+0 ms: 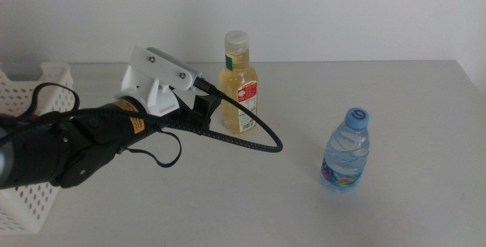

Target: Use arms to grab the bottles and put them into the dustbin to the left of the table.

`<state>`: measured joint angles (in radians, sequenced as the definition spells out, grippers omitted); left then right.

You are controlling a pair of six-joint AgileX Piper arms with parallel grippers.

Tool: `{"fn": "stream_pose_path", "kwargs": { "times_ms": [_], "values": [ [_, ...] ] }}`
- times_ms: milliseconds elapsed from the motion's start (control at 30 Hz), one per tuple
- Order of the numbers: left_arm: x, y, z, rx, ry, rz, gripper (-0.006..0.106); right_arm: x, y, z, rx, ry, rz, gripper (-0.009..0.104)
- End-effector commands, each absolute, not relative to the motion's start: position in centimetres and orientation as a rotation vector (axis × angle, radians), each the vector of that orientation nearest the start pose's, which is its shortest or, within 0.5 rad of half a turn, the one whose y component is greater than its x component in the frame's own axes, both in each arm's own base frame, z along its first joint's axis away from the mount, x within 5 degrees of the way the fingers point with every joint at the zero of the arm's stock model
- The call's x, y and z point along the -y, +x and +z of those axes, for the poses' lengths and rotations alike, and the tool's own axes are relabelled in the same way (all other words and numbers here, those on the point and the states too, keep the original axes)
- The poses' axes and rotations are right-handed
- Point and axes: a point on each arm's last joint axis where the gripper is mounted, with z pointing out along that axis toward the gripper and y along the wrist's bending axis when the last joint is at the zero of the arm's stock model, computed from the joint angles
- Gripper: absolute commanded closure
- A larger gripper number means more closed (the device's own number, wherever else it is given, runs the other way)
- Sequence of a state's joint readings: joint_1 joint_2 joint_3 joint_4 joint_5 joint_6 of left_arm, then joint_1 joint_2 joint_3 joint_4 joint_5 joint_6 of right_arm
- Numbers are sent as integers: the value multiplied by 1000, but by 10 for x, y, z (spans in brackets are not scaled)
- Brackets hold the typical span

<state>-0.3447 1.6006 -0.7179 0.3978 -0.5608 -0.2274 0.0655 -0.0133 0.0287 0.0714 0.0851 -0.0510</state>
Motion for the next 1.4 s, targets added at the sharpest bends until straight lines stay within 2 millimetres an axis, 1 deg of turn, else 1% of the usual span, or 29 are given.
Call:
{"fn": "stream_pose_path", "kwargs": {
  "times_ms": [0, 133, 367, 467, 733, 867, 1167, 1367],
  "values": [
    [129, 310, 239, -1618, 574, -452, 8, -3, 54, 208, -1478, -41, 54, 29],
    [130, 331, 228, -1634, 619, -507, 8, -3, 54, 208, -1478, -41, 54, 29],
    [142, 365, 202, -1635, 611, -553, 8, -3, 54, 208, -1478, -41, 54, 29],
    [145, 375, 193, -1637, 604, -564, 8, -3, 54, 208, -1478, -41, 54, 29],
    [151, 394, 177, -1623, 591, -590, 8, -3, 54, 208, -1478, -41, 54, 29],
    [156, 401, 175, -1578, 589, -624, 8, -3, 54, 208, -1478, -41, 54, 29],
    [175, 418, 171, -1545, 598, -656, 8, -3, 54, 208, -1478, -41, 54, 29],
    [179, 431, 164, -1546, 567, -690, 9, -3, 54, 208, -1478, -41, 54, 29]
  ]
}}
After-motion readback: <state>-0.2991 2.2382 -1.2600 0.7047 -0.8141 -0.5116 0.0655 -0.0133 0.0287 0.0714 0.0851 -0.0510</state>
